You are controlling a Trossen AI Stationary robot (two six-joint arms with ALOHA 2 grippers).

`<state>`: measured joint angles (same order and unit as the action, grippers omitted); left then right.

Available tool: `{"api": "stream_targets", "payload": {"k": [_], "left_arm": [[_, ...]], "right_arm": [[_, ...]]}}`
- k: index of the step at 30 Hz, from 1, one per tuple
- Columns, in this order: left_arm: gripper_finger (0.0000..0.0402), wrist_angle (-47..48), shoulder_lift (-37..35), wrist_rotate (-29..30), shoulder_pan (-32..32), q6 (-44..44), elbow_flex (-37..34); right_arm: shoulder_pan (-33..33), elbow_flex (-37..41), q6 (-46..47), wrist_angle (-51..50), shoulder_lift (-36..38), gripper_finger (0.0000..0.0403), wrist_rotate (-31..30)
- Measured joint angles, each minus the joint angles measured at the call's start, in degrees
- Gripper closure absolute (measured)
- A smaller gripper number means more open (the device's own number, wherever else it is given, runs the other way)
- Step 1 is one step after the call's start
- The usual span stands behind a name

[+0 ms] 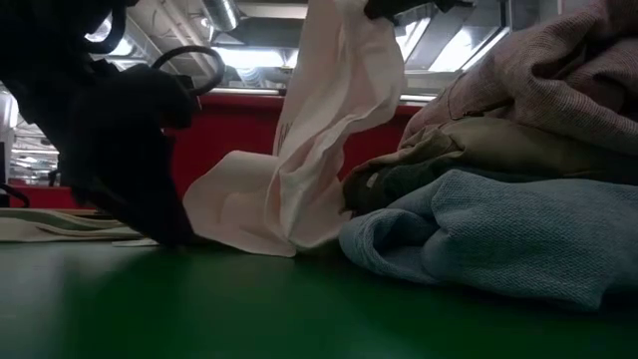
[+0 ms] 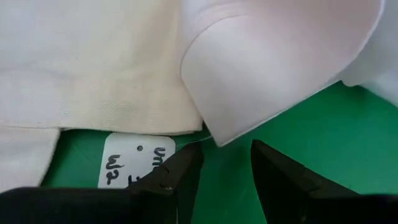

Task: Fold laundry
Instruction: Fold the white underwear

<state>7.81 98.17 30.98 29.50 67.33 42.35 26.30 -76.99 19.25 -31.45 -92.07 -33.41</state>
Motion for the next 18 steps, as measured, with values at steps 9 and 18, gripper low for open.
{"api": "stream_targets", "payload": {"k": [9, 18], "left_arm": [[0.0263, -2.26, 0.18, 1.24, 0.24, 1.96, -0.04], [0.0263, -2.65, 0.26, 5.86, 0.24, 7.95, -0.07]], "right_arm": [[-0.02, 0.00, 0.00, -0.02, 0.00, 0.0402, 0.00], [-0.02, 0.00, -0.02, -0.03, 0.00, 0.0402, 0.00]]}}
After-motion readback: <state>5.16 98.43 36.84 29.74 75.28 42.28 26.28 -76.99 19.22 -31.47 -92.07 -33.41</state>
